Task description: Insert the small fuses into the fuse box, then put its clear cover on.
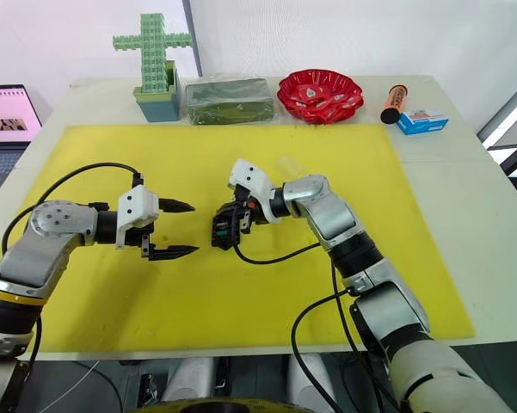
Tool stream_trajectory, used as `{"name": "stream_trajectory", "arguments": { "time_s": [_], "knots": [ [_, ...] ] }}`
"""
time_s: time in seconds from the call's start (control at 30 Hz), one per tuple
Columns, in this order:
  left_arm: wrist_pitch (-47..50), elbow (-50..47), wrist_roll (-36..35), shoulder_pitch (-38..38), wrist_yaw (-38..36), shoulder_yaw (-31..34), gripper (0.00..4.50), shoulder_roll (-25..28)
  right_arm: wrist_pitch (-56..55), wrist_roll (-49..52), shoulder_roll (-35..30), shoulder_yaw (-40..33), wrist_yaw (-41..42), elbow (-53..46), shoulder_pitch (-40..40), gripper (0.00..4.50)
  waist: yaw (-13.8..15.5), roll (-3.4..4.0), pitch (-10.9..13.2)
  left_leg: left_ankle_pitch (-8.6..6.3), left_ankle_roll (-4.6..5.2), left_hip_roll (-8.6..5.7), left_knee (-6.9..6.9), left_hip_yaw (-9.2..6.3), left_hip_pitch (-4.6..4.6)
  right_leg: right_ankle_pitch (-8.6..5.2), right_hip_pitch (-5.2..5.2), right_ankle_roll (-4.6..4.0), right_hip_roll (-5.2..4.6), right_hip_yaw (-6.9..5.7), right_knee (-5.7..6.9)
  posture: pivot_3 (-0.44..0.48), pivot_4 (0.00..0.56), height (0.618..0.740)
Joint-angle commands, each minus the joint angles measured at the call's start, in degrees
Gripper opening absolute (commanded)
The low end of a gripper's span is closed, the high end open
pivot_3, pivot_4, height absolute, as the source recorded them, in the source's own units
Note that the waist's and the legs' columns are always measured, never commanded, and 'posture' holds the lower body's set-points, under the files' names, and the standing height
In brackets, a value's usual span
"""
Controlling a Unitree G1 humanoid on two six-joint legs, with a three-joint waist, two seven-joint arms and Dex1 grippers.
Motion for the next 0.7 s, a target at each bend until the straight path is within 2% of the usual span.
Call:
{"name": "stream_trajectory", "arguments": {
  "time_s": [0.03,0.17,0.2,0.33,0.47,0.57,0.67,0.7],
  "knots": [
    [-0.1,-1.4,-1.8,-0.9,0.0,2.2,4.5,0.3,3.0,4.7,1.1,-5.7,-1.7,-4.3,-1.6,0.02,0.0,0.0,0.0,0.0,0.0,0.0,0.0,0.0,-0.03,0.0,-0.04,0.0,0.0,0.0,0.0,0.0,0.15,0.74],
    [0.3,-0.7,-3.0,-2.0,-1.2,2.6,4.5,0.8,3.7,6.8,-0.3,-8.4,-2.7,-10.2,-0.5,0.02,0.1,0.0,0.0,0.0,0.0,0.0,0.0,0.0,-0.1,0.0,-0.1,0.0,-0.01,0.0,-0.01,0.0,0.15,0.74],
    [0.6,-0.4,-3.4,-2.3,-1.8,2.8,4.5,1.1,3.2,6.1,-2.5,-8.1,-2.3,-12.9,0.5,0.02,0.1,0.0,0.0,0.0,0.0,0.0,-0.01,0.0,-0.11,0.0,-0.11,0.0,-0.01,0.0,-0.01,0.0,0.15,0.74],
    [1.5,-0.4,-4.5,-2.5,-2.7,3.8,4.5,1.9,-4.4,5.7,-4.6,-12.7,-6.5,-20.4,5.7,0.02,0.1,-0.01,0.0,0.0,0.0,-0.01,-0.01,-0.01,-0.11,0.0,-0.08,0.0,-0.02,-0.01,-0.06,0.0,0.15,0.74],
    [6.7,-2.4,-7.7,-2.0,-2.5,6.4,4.5,3.7,-0.9,6.3,-17.1,-12.0,1.3,-24.3,9.0,0.02,0.2,-0.01,0.0,0.0,0.0,-0.02,0.01,0.0,-0.11,0.0,-0.08,0.01,-0.02,0.0,-0.05,0.0,0.15,0.74],
    [11.2,-3.7,-8.6,-1.0,-3.4,7.4,4.5,7.6,-1.7,7.7,-25.4,-15.2,4.6,-26.1,13.7,0.02,0.1,-0.04,0.1,0.0,0.0,-0.02,-0.01,-0.01,-0.11,0.0,-0.08,0.0,-0.02,0.0,-0.08,0.0,0.15,0.74],
    [12.8,-3.7,-8.2,1.3,-4.7,8.2,4.5,11.4,-5.0,8.6,-33.9,-18.9,10.0,-28.8,20.6,0.61,0.0,-0.02,0.1,0.0,0.0,-0.01,-0.05,0.0,-0.1,-0.01,-0.09,-0.01,-0.02,0.0,-0.1,0.0,0.15,0.74],
    [12.8,-3.6,-8.3,1.8,-5.0,8.6,4.5,12.2,-5.0,9.0,-35.7,-19.9,10.6,-28.9,22.0,0.99,-0.1,-0.01,0.1,0.0,0.0,0.0,-0.07,0.02,-0.07,-0.01,-0.08,-0.01,-0.01,0.03,-0.1,0.0,0.15,0.74]
  ]
}}
